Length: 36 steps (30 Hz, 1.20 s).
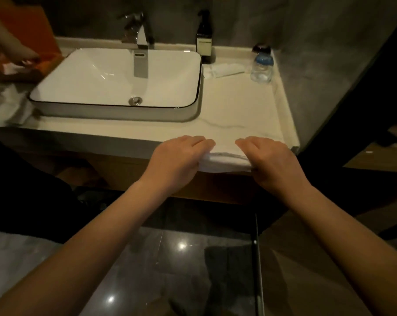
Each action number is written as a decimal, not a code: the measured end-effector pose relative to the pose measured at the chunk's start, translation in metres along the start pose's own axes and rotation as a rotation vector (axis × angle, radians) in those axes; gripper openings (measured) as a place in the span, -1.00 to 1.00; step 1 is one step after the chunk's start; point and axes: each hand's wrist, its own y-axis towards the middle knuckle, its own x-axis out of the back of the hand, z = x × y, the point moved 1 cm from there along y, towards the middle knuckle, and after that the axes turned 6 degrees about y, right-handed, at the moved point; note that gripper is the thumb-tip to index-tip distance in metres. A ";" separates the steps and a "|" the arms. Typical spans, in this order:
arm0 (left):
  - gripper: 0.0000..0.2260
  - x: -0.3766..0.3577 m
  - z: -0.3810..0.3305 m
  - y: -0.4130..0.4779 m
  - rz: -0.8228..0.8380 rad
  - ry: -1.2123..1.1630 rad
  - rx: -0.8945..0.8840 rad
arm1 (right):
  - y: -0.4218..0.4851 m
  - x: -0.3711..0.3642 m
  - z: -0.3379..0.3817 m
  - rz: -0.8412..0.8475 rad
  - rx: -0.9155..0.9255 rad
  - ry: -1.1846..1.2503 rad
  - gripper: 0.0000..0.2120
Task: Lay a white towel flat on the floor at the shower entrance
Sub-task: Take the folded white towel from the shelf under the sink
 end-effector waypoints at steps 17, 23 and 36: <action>-0.62 0.242 0.017 0.102 -0.138 0.037 0.016 | 0.065 0.254 -0.001 -0.176 0.017 -0.082 -0.59; -0.59 0.281 0.023 0.126 -0.245 0.056 0.027 | 0.084 0.298 -0.007 -0.252 0.029 -0.103 -0.62; -0.56 0.300 0.024 0.149 -0.330 0.001 -0.018 | 0.077 0.336 -0.006 -0.316 -0.038 -0.166 -0.62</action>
